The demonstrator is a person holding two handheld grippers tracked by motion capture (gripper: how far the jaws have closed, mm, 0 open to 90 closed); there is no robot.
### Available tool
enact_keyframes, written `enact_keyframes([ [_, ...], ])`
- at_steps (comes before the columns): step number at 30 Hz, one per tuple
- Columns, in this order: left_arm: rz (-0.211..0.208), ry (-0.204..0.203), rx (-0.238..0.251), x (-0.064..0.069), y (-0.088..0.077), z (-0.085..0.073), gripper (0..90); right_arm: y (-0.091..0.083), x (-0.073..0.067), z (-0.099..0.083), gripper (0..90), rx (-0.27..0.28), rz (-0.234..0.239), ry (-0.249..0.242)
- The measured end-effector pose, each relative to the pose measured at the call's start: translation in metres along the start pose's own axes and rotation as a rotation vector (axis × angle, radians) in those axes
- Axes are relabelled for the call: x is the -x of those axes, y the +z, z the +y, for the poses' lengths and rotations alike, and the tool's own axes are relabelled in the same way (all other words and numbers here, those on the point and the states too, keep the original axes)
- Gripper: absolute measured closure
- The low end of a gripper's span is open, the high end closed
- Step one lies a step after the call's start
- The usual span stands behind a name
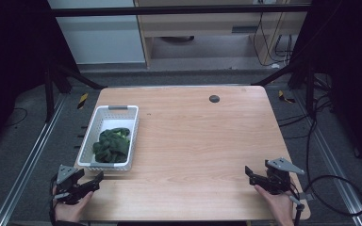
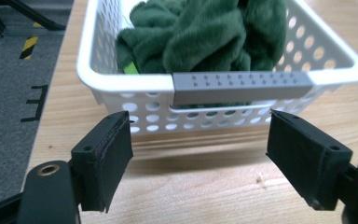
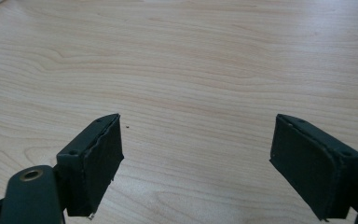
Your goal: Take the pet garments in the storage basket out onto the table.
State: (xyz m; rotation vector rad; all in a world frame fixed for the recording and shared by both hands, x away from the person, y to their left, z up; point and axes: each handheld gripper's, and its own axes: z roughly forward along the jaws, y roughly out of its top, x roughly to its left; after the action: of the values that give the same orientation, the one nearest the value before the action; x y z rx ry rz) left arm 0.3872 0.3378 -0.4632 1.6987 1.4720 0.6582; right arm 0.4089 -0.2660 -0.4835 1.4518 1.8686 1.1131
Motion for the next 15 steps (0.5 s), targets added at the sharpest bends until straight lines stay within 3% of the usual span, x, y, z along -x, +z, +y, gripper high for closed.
enact_keyframes([
  [15, -0.019, -0.021, 0.080, 0.000, -0.017, 0.018, 21.7, 0.002, -0.005, -0.001, 15.7, -0.015, 0.025, -0.024],
])
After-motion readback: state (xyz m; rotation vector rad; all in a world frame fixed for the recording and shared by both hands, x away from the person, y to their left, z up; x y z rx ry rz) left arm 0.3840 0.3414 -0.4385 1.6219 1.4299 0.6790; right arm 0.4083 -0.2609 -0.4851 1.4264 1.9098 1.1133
